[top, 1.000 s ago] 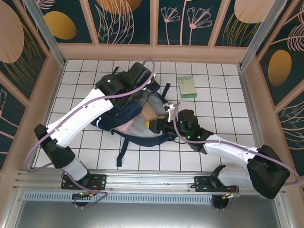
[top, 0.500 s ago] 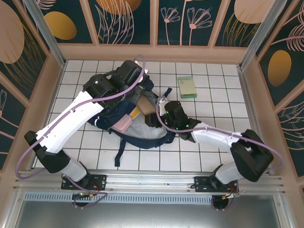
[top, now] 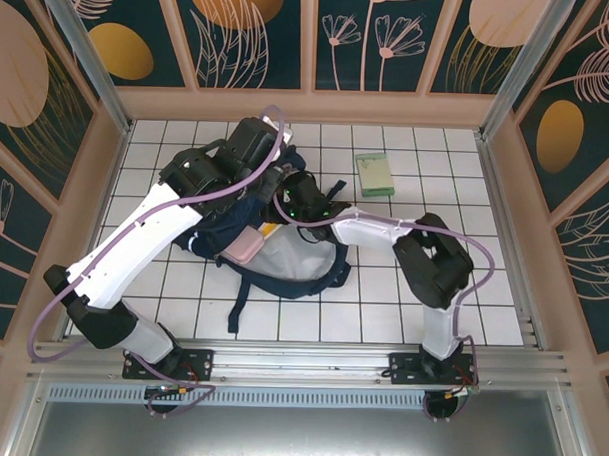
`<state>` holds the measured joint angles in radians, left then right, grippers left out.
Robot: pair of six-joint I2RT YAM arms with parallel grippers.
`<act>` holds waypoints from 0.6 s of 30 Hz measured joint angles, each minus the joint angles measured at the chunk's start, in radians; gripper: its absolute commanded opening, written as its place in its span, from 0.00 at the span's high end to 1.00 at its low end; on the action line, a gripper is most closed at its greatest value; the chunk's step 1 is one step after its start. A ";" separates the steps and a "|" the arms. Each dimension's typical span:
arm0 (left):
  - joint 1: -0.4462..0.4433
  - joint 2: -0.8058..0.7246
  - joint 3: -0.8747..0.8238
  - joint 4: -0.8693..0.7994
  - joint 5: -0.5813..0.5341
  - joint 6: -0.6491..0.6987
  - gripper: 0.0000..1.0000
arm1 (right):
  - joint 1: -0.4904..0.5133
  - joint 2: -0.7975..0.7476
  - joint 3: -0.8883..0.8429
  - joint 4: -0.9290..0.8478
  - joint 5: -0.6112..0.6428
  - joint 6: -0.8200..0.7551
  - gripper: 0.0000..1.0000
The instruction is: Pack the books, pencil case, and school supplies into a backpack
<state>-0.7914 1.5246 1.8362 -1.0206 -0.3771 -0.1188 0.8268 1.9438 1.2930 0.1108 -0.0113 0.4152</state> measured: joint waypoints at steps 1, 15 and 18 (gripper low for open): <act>0.002 0.000 -0.002 0.004 -0.002 0.000 1.00 | 0.002 0.021 0.026 -0.005 0.010 0.024 0.46; 0.058 -0.024 -0.070 0.082 0.039 -0.001 1.00 | 0.008 0.018 -0.031 0.134 -0.150 0.079 0.20; 0.072 -0.030 -0.079 0.100 0.058 -0.001 1.00 | 0.008 -0.056 -0.090 0.139 -0.169 0.045 0.20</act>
<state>-0.7193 1.4948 1.7569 -0.9207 -0.3195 -0.1200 0.8345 1.8881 1.2030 0.2497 -0.1806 0.4603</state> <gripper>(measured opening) 0.064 0.802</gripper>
